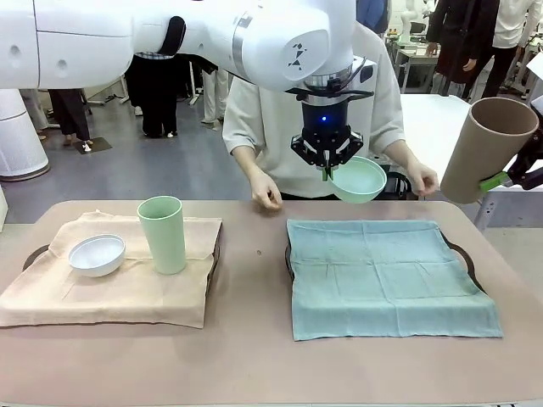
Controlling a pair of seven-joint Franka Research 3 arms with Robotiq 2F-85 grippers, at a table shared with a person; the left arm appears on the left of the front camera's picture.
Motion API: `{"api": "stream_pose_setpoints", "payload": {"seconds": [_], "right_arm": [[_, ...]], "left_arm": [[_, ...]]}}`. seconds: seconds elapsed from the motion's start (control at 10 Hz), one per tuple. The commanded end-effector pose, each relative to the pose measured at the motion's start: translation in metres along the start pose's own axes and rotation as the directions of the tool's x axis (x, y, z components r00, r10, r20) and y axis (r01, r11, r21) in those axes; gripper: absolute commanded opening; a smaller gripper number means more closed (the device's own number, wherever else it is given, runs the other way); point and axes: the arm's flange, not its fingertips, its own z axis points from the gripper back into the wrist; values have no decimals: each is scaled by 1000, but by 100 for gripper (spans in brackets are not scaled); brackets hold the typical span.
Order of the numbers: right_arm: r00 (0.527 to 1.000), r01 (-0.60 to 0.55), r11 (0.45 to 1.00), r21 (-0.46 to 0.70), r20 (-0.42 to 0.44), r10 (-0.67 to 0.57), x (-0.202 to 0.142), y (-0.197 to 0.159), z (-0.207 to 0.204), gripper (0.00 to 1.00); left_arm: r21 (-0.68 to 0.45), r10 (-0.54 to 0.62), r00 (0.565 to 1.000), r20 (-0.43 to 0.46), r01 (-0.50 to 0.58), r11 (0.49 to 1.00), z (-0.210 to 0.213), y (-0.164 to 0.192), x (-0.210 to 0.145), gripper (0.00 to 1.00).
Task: Set up a tray with a mat and arrange the tableware.
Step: Place the Picnic Bowl and Reusable plastic cup back onto the Handle tray in front of the human's position.
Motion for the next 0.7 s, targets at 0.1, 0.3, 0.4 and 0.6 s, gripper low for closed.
{"api": "stream_pose_setpoints", "payload": {"seconds": [0.1, 0.3, 0.4, 0.6], "right_arm": [[1000, -2, 1000, 2, -7, 2, -1, 0, -1, 22], [998, 53, 999, 10, 17, -53, -13, -10, -8, 81], [995, 83, 995, 54, 47, -86, -30, -20, -20, 81], [982, 170, 978, 123, 65, -179, -62, -41, -58, 81]], "left_arm": [[-23, -11, 1000, -6, 11, 1000, 3, 0, 2, 0], [0, 0, 1000, 0, 0, 1000, 0, 0, 0, 4], [-12, -13, 1000, -24, 13, 1000, -15, 4, 2, 4], [-40, -31, 997, -72, 29, 999, -46, 10, 6, 4]]}}
